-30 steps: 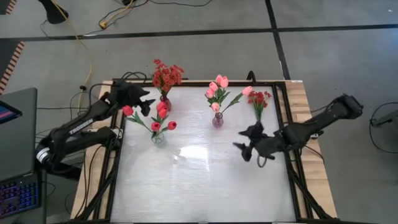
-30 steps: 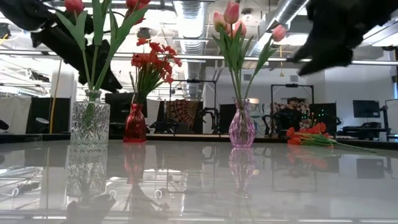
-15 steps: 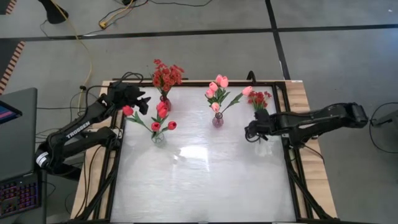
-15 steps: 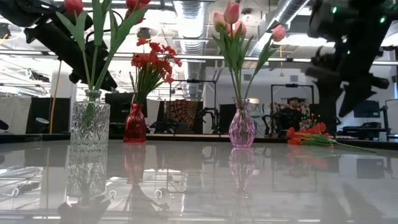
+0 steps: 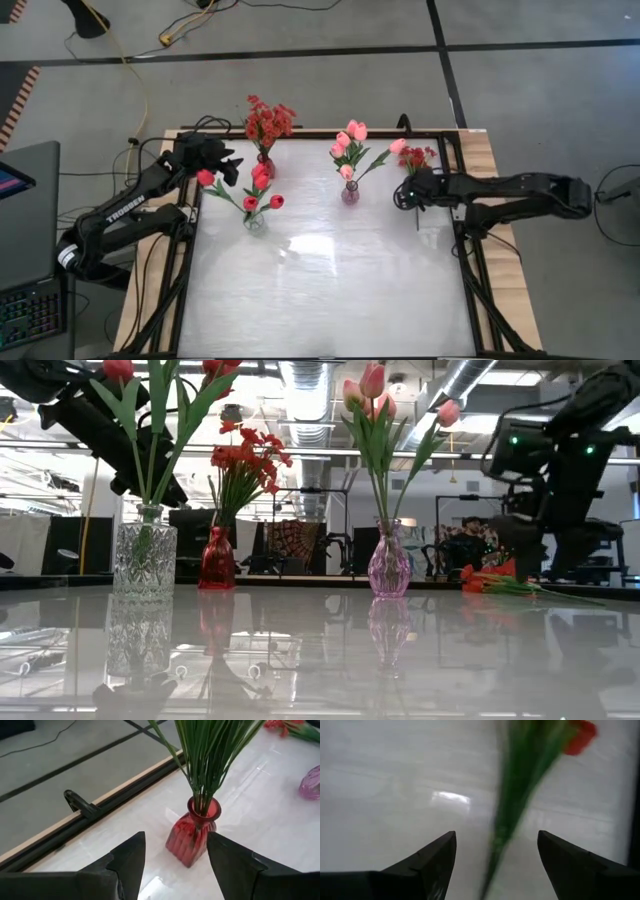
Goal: Sort flowers into vase by color
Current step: Put the red flowers into the red vase
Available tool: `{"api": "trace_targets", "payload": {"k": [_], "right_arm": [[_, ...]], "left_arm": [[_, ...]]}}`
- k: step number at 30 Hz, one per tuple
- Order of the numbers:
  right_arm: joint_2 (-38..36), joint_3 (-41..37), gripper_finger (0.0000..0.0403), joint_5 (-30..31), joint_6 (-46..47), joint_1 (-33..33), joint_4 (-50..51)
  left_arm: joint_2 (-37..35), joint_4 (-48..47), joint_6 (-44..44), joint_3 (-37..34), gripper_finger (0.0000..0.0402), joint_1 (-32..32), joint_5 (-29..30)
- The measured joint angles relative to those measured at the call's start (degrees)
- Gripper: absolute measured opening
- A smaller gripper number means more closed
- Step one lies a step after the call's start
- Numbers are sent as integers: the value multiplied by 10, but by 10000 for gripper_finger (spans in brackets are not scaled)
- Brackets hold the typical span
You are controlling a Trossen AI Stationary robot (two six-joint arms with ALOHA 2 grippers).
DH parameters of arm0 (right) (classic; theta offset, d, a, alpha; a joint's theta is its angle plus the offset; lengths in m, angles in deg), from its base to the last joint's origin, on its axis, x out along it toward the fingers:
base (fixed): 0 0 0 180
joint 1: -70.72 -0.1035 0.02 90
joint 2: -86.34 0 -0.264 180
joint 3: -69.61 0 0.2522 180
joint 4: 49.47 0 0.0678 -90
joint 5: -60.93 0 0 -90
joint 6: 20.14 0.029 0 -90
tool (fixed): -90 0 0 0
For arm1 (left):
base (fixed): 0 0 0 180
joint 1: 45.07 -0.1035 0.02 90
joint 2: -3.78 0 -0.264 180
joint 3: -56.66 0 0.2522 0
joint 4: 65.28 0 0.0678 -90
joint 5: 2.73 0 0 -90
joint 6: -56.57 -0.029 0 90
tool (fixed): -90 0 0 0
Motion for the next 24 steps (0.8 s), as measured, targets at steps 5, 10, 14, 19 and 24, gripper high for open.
{"api": "trace_targets", "payload": {"k": [5, 10, 14, 19, 24], "right_arm": [[0, -22, 291, -2, -12, 35, -9], [-1, -68, 285, -29, -16, 31, -90], [-2, -82, 283, -24, 2, 19, -103], [-2, -83, 239, -23, 11, 0, -94], [-1, -75, 126, -32, 17, -14, -84]], "left_arm": [[0, -20, 4, 0, 199, 0, -4], [0, -34, 4, 0, 199, 0, -4], [0, -35, 5, 0, 199, 0, -4], [0, -35, 6, 0, 199, 0, -5], [0, -39, 6, 0, 199, 0, -9]]}}
